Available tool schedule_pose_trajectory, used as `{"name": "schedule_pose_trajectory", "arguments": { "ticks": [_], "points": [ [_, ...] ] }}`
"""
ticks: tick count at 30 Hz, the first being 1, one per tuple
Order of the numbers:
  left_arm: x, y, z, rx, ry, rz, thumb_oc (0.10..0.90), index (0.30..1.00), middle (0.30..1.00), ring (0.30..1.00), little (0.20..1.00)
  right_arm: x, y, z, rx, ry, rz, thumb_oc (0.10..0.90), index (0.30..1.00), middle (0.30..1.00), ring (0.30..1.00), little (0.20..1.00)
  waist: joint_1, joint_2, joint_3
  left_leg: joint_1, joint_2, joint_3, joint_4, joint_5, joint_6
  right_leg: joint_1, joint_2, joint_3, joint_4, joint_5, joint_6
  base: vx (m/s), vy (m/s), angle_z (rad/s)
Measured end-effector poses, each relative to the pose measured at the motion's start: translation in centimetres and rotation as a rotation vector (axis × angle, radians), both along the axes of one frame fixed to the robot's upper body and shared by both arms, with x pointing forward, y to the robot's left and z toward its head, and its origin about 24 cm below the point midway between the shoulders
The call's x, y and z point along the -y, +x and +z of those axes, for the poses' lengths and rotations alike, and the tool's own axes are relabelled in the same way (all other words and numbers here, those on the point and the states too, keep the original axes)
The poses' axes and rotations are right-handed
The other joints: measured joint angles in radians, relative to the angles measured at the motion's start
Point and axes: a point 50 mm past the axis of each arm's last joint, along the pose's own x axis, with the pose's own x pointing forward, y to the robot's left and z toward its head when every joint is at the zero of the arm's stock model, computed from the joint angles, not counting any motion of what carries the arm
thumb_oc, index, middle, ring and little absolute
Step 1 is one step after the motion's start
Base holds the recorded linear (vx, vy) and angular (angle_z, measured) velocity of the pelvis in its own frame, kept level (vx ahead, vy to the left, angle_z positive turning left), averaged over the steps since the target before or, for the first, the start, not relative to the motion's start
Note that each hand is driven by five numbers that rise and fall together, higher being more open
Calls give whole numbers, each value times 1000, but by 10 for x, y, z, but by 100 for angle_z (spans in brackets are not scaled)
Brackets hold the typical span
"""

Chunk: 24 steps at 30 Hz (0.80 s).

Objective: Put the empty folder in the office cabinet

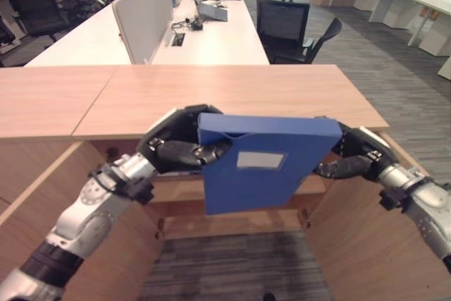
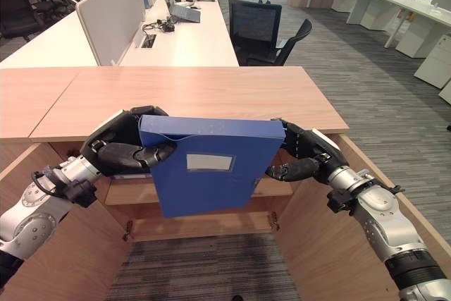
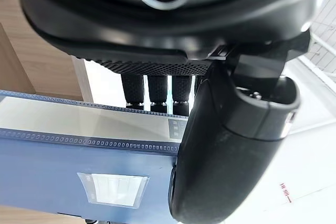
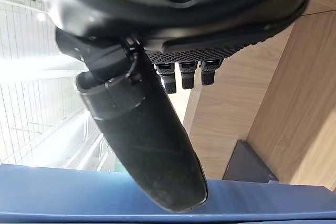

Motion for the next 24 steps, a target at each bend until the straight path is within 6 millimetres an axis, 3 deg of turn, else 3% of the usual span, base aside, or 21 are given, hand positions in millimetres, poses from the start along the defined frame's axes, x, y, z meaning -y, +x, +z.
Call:
{"name": "schedule_pose_trajectory", "arguments": {
  "ticks": [15,24],
  "points": [
    [5,2,-5,-6,-54,12,400,300,300,300,300,-1,0,-1,0,-16,2,800,900,900,900,900,0,0,0,4,0,7,0,0,0,0,0,5,0,0,0,0,0,0],
    [-3,3,4,33,-50,44,400,300,300,300,300,9,-2,6,-4,-93,-8,800,900,900,900,900,-1,0,0,3,0,8,0,-1,-1,0,0,6,0,-1,2,0,0,0]
  ]
}}
